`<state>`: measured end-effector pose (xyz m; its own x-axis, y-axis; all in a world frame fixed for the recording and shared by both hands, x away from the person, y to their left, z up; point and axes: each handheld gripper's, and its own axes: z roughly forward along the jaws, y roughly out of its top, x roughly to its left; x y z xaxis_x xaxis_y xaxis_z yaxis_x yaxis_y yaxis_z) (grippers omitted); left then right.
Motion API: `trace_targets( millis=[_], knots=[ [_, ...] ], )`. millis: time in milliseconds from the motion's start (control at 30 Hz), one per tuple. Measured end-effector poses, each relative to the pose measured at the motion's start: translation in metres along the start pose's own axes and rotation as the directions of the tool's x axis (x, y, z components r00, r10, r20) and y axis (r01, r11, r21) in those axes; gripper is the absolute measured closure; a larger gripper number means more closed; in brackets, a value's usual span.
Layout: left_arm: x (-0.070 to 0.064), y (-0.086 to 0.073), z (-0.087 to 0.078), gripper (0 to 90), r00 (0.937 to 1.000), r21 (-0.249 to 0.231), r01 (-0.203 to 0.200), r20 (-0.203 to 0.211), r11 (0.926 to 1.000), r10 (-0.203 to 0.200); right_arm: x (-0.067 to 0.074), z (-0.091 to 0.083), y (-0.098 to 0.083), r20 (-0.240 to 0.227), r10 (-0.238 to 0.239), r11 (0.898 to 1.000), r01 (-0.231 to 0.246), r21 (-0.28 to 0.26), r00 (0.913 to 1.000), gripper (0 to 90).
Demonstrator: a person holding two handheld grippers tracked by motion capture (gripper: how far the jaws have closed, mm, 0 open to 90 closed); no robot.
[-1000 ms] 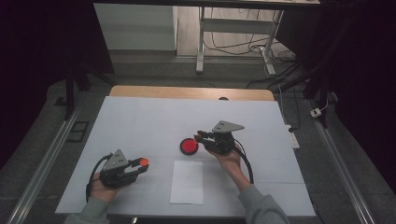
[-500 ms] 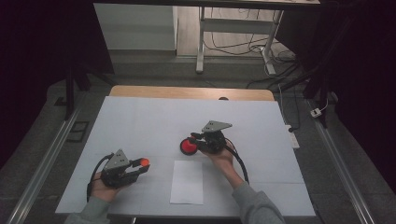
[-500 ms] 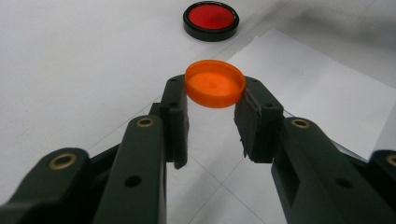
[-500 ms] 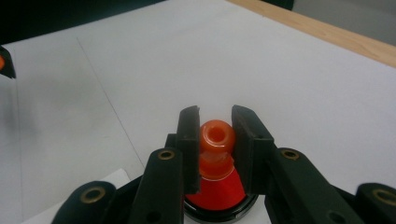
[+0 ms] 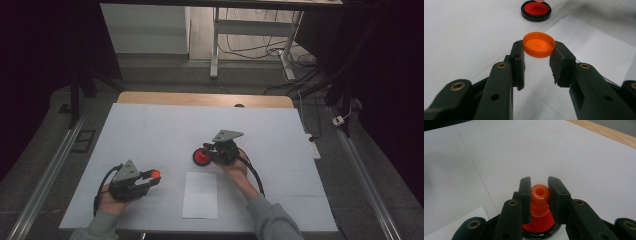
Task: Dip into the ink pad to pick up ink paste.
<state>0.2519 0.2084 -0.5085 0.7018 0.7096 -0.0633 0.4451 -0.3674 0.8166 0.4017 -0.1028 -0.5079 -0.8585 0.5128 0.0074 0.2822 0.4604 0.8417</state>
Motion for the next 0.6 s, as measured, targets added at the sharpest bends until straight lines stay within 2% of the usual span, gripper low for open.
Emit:
trace_targets(
  millis=[167, 267, 300, 400, 600],
  knots=[
    [0.0, 0.0, 0.0, 65.5, 1.0, 0.001, 0.0, 0.002, 1.0, 0.0, 0.0, 0.006, -0.002, -0.002, -0.003, 1.0, 0.003, 0.012, 1.0, 72.4],
    [0.0, 0.0, 0.0, 65.5, 1.0, 0.0, 0.0, 0.003, 1.0, 0.0, 0.001, 0.012, -0.006, -0.003, -0.01, 0.999, 0.01, 0.045, 0.9999, 72.5],
    [0.0, 0.0, 0.0, 65.5, 1.0, -0.001, 0.001, 0.002, 1.0, -0.001, 0.001, 0.013, -0.008, 0.001, -0.005, 0.999, 0.005, 0.032, 1.0, 72.6],
    [0.001, 0.0, -0.001, 65.5, 1.0, -0.001, 0.004, 0.001, 1.0, -0.004, 0.0, 0.012, -0.008, -0.003, 0.014, 0.999, -0.014, 0.036, 0.9999, 72.6],
    [0.0, -0.001, -0.001, 65.5, 1.0, -0.001, 0.003, 0.0, 1.0, -0.003, 0.002, 0.013, -0.01, 0.005, 0.002, 1.0, -0.003, 0.026, 1.0, 72.8]
  ],
)
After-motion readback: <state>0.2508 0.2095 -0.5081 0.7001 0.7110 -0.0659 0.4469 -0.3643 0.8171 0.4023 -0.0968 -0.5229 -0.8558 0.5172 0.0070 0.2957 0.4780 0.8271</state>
